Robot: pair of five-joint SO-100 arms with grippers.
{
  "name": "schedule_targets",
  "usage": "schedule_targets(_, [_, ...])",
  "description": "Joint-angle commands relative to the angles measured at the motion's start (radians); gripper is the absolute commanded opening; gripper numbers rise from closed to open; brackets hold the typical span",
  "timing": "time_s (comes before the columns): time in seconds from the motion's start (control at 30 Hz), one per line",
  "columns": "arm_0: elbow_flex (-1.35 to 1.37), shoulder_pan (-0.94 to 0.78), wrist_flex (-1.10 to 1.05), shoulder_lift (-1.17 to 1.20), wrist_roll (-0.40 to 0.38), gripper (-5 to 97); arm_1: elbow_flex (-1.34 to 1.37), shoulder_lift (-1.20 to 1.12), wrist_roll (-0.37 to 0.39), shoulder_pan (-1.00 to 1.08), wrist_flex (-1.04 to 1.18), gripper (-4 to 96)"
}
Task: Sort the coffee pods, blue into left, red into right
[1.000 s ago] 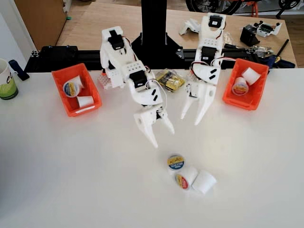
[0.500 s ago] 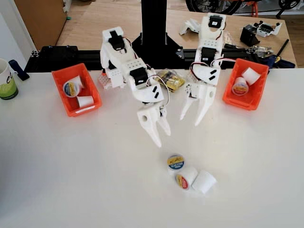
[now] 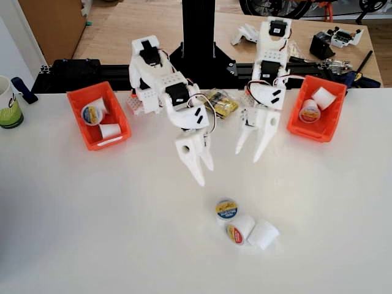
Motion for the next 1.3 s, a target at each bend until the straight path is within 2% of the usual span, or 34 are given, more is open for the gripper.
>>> schedule_targets(0.0, [-0.087, 0.006, 0.005, -0.011, 0.000, 30, -0.055, 0.003, 0.006, 0.000, 0.002, 25.6])
schedule_targets(0.1, [-0.225, -0.005, -0.003, -0.120, 0.094, 31, -0.055, 0.003, -0.002, 0.002, 0.003, 25.6])
schedule_targets(0.17, [-0.330, -0.011, -0.011, -0.206, 0.192, 30, -0.055, 0.003, -0.011, 0.003, 0.005, 25.5])
schedule_targets(0.3, [-0.423, 0.006, 0.069, -0.314, 0.232, 31, -0.055, 0.003, -0.020, 0.003, 0.006, 25.5])
schedule_targets(0.37, [-0.468, 0.009, 0.127, -0.344, 0.278, 31, -0.055, 0.003, -0.018, 0.003, 0.002, 25.5])
schedule_targets(0.47, [-0.673, 0.011, 0.299, -0.460, 0.359, 33, -0.055, 0.003, -0.023, 0.003, -0.011, 25.4])
schedule_targets(0.53, [-0.693, 0.005, 0.324, -0.474, 0.419, 36, -0.055, 0.005, -0.023, 0.003, -0.018, 25.4])
schedule_targets(0.7, [-0.698, -0.017, 0.298, -0.476, 0.594, 42, -0.061, 0.005, 0.000, -0.005, -0.031, 25.3])
schedule_targets(0.9, [-0.699, -0.035, 0.133, -0.492, 0.739, 43, -0.064, 0.006, 0.020, -0.012, -0.026, 25.1])
schedule_targets(1.07, [-0.699, -0.035, 0.017, -0.540, 0.759, 42, -0.063, 0.014, 0.014, -0.011, -0.017, 25.1])
schedule_targets(1.27, [-0.699, -0.034, 0.002, -0.557, 0.753, 42, -0.063, 0.026, 0.008, -0.008, -0.003, 25.2])
